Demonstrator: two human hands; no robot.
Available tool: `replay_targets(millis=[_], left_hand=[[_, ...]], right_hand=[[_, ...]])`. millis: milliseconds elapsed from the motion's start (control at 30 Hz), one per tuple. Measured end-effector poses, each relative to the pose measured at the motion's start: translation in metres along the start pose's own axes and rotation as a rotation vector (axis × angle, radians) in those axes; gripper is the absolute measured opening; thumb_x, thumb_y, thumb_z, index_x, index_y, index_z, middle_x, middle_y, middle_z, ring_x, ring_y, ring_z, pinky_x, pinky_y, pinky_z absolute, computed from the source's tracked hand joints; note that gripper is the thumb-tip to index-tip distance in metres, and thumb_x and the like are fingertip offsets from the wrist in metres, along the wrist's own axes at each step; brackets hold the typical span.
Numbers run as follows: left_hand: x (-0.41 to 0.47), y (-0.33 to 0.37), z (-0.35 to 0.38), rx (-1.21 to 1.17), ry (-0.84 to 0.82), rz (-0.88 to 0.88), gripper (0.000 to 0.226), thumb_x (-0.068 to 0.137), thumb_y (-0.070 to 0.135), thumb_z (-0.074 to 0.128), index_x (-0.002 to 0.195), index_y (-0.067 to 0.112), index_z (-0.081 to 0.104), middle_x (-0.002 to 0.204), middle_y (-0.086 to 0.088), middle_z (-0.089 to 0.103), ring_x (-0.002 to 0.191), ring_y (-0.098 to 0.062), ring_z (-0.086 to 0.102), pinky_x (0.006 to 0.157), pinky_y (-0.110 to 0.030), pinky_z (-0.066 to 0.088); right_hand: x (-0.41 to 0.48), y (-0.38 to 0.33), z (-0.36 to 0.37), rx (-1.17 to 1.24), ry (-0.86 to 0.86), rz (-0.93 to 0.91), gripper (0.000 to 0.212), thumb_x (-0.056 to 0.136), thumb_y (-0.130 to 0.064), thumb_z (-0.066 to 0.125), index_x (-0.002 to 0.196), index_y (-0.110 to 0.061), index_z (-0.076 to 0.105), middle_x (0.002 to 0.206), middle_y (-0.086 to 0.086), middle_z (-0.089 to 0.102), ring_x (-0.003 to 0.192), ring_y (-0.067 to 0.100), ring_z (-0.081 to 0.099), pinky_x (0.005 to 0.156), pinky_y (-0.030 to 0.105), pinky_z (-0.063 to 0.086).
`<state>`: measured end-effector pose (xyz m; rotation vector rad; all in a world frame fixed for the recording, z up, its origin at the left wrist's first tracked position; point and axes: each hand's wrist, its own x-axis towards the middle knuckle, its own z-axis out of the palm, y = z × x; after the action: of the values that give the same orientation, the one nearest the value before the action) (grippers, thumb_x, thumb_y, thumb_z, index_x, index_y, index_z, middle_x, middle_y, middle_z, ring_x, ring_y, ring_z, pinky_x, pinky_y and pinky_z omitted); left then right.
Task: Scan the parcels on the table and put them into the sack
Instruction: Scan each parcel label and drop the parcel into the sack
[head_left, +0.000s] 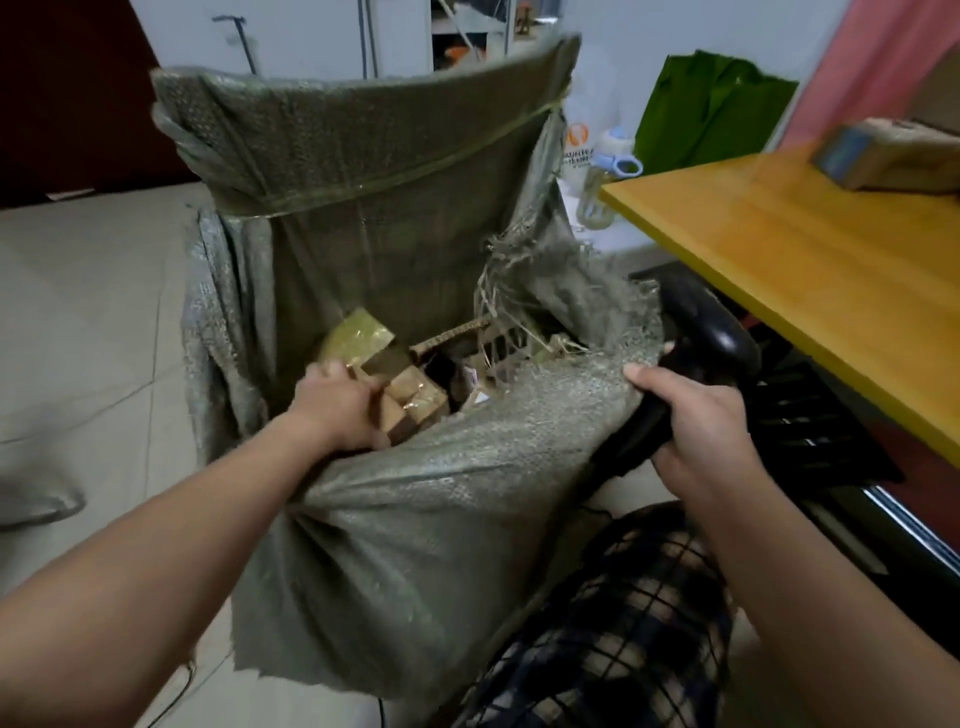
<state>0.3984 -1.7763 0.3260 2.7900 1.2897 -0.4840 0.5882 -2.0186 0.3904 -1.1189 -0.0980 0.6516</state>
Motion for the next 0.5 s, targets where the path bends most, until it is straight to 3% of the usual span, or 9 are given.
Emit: replay_targets(millis=[67,167,300,400,433,500], left_hand=[[-0.006,0.001,-0.009,-0.167,0.006,0.012,0.09,0.073,0.063,0.066,0.148,0.043,0.022,0.137,-0.02,0.034,0.122,-0.042,0.039,0.104,-0.036,0.033],[-0.007,0.027,-0.023,-0.353,0.042,0.161,0.093,0.07,0.06,0.068,0.146,0.049,0.017,0.138,-0.019,0.036,0.126,-0.042,0.038,0.106,-0.038,0.031],[-0.009,0.055,-0.022,-0.16,-0.071,0.212,0.093,0.071,0.067,0.065,0.147,0.05,0.014,0.146,-0.015,0.034,0.131,-0.038,0.034,0.107,-0.042,0.028],[-0.017,0.07,-0.022,-0.243,-0.041,0.264,0.079,0.076,0.083,0.041,0.145,0.047,0.028,0.148,-0.009,0.038,0.136,-0.033,0.033,0.112,-0.044,0.028],[-0.024,0.081,-0.022,-0.361,-0.047,0.359,0.079,0.076,0.085,0.031,0.144,0.044,0.034,0.149,-0.005,0.038,0.138,-0.027,0.032,0.114,-0.042,0.025],[-0.046,0.113,-0.029,-0.642,-0.162,0.542,0.079,0.079,0.077,0.037,0.143,0.031,0.042,0.141,0.006,0.045,0.13,-0.008,0.04,0.108,-0.018,0.028]], right_hand=[[-0.012,-0.001,-0.002,-0.082,0.046,0.026,0.013,0.078,0.013,0.064,0.087,0.004,0.068,0.07,0.01,0.071,0.066,0.024,0.071,0.055,0.03,0.057],[-0.025,0.007,-0.007,-0.116,0.016,0.026,0.02,0.078,0.014,0.064,0.095,0.006,0.067,0.075,0.011,0.073,0.07,0.024,0.072,0.056,0.028,0.056],[-0.019,0.003,-0.017,-0.155,0.034,-0.081,0.019,0.075,0.014,0.067,0.09,0.003,0.07,0.076,0.009,0.074,0.072,0.024,0.072,0.059,0.03,0.056],[-0.015,0.007,-0.024,-0.265,0.028,-0.164,0.027,0.073,0.015,0.068,0.092,-0.004,0.07,0.08,0.007,0.074,0.074,0.022,0.071,0.064,0.033,0.059],[-0.015,0.011,-0.024,-0.291,0.032,-0.172,0.03,0.072,0.016,0.067,0.094,-0.004,0.07,0.082,0.007,0.074,0.075,0.022,0.071,0.067,0.033,0.059],[-0.011,0.017,-0.018,-0.306,0.044,-0.16,0.03,0.072,0.017,0.066,0.096,0.0,0.07,0.085,0.011,0.073,0.076,0.025,0.07,0.069,0.036,0.058]])
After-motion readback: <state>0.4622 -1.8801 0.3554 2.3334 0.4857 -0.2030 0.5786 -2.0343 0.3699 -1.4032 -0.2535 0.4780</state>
